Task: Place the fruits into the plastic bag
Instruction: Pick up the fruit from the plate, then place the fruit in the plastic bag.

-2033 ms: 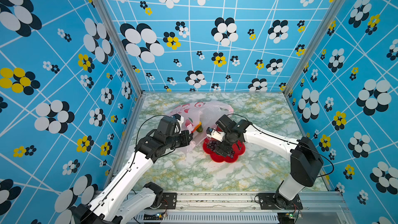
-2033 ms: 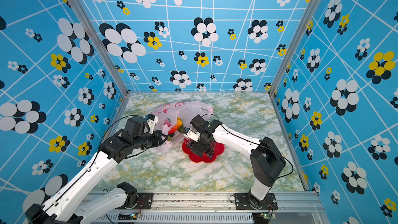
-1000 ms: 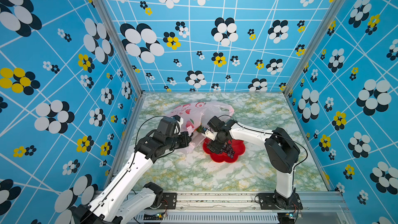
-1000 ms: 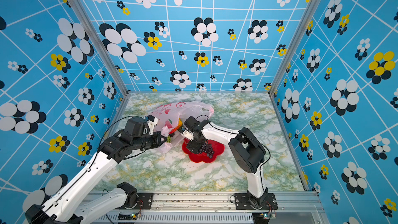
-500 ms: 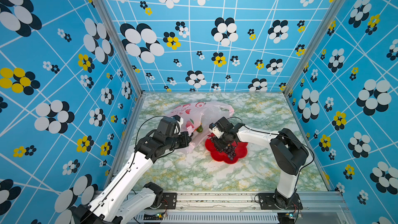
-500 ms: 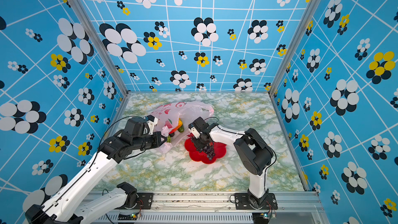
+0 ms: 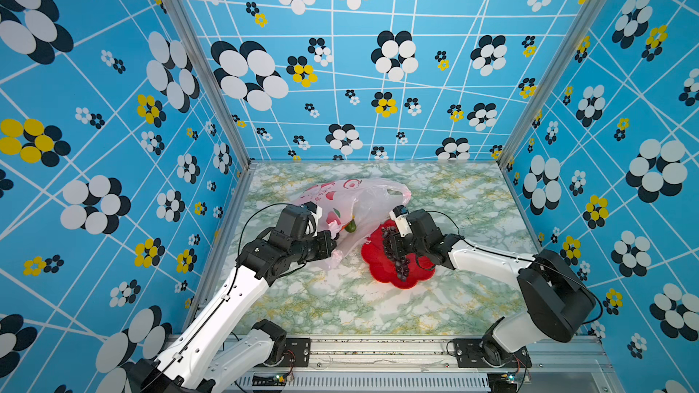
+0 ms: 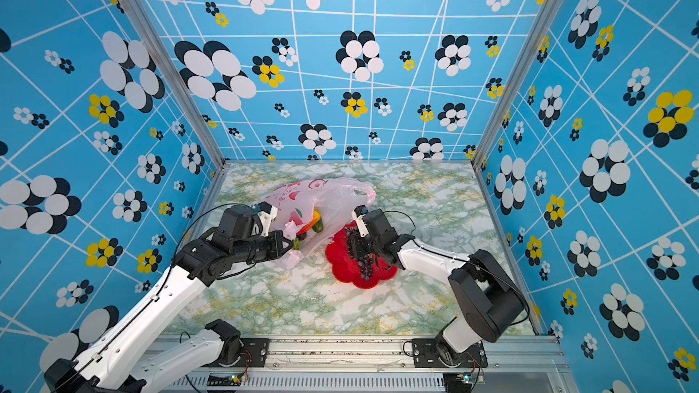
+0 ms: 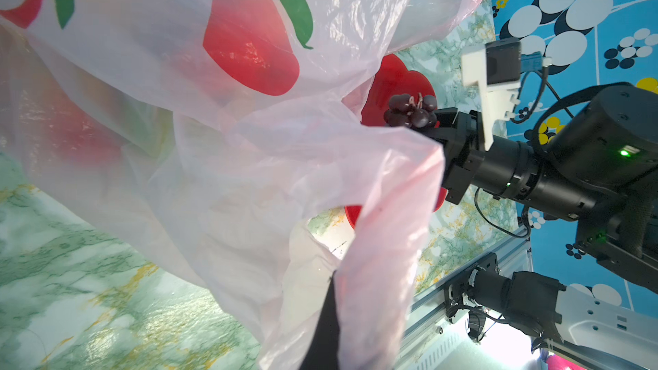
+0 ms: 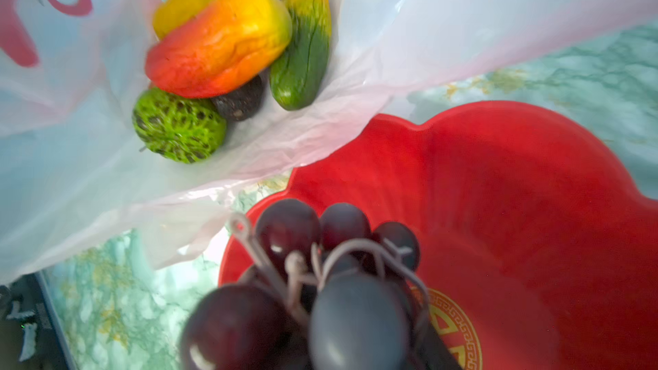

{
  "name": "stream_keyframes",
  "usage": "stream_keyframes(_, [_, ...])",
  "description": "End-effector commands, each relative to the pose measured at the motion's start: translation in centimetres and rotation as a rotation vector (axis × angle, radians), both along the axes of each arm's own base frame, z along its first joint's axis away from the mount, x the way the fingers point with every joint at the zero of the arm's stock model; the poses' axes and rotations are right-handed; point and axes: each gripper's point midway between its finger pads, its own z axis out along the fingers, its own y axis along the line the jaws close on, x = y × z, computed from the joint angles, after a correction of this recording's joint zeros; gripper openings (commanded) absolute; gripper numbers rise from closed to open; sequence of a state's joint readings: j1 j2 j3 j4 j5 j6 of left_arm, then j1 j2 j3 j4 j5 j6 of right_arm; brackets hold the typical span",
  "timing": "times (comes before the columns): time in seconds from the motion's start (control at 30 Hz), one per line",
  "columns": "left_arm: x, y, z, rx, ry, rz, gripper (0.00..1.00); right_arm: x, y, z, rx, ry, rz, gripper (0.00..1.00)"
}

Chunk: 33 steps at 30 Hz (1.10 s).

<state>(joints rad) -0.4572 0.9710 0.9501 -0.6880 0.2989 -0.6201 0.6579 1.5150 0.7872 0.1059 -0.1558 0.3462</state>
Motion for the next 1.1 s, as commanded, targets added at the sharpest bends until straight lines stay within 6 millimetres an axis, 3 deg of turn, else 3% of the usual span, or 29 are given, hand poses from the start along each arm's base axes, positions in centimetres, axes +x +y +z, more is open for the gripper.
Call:
stream_keyframes(0.0, [0.0, 0.0, 1.0, -0.018, -0.023, -0.001, 0.00, 0.7, -0.3, 3.5, 0.121, -0.090, -0.074, 0.40])
stream_keyframes(0.27, [0.0, -0.2, 1.3, -0.007, -0.037, -0.014, 0.00, -0.4, -3.1, 8.4, 0.159, -0.208, -0.147, 0.39])
stream_keyframes(0.6, [0.0, -0.2, 1.5, -0.005, -0.042, -0.016, 0.00, -0.7, -4.9, 19.0, 0.239, -0.381, -0.197, 0.38])
stream_keyframes(0.83, [-0.1, -0.3, 1.5, -0.010, -0.039, -0.014, 0.00, 0.5, -2.9, 25.7, 0.313, -0.454, -0.153, 0.36])
stream_keyframes(1.07, [0.1, -0.4, 2.3, -0.021, -0.044, -0.011, 0.00, 2.9, 0.6, 29.2, 0.382, -0.500, -0.103, 0.36])
